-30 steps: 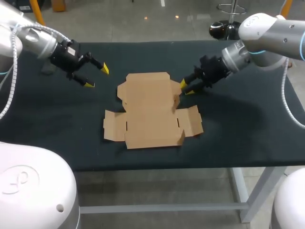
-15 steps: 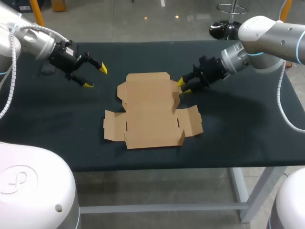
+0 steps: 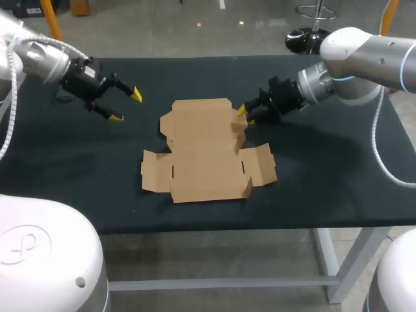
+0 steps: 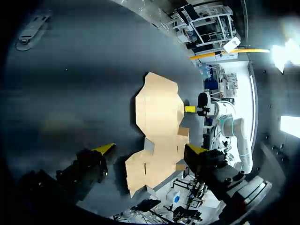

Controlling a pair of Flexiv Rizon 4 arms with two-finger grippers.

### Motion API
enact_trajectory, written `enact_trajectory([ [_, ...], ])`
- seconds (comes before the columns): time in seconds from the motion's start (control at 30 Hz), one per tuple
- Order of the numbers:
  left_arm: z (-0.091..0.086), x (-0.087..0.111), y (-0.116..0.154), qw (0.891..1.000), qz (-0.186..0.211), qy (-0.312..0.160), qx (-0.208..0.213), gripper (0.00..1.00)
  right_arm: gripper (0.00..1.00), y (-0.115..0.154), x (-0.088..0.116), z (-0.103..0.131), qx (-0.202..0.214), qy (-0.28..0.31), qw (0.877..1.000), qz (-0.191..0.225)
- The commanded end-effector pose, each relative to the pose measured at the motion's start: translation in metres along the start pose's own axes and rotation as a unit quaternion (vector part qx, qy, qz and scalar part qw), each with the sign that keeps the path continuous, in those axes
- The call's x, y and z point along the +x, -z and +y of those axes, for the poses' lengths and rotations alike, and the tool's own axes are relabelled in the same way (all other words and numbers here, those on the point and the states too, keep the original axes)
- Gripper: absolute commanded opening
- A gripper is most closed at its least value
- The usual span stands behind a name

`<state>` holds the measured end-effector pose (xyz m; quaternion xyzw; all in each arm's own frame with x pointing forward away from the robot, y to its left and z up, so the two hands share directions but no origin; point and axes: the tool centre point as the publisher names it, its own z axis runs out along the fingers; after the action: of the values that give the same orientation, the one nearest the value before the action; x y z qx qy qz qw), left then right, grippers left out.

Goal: Assemble the packaging by folding the flat box into shape, placing the metal phone stand inside, and closing the box properly

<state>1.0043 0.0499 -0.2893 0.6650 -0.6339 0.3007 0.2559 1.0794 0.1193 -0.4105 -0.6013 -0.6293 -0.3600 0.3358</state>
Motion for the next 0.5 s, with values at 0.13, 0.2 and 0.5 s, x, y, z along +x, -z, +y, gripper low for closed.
enact_trajectory([
  [0.13,0.006,-0.004,0.005,1.000,0.000,0.004,0.001,1.00,0.43,-0.007,-0.004,-0.001,-0.012,-0.003,1.000,0.020],
  [0.2,0.008,-0.005,0.006,1.000,-0.001,0.004,0.001,1.00,0.42,-0.009,-0.002,-0.001,-0.016,0.000,1.000,0.025],
  [0.5,0.013,-0.008,0.008,1.000,-0.002,0.007,0.000,1.00,0.31,-0.010,0.006,-0.001,-0.027,0.015,0.998,0.045],
])
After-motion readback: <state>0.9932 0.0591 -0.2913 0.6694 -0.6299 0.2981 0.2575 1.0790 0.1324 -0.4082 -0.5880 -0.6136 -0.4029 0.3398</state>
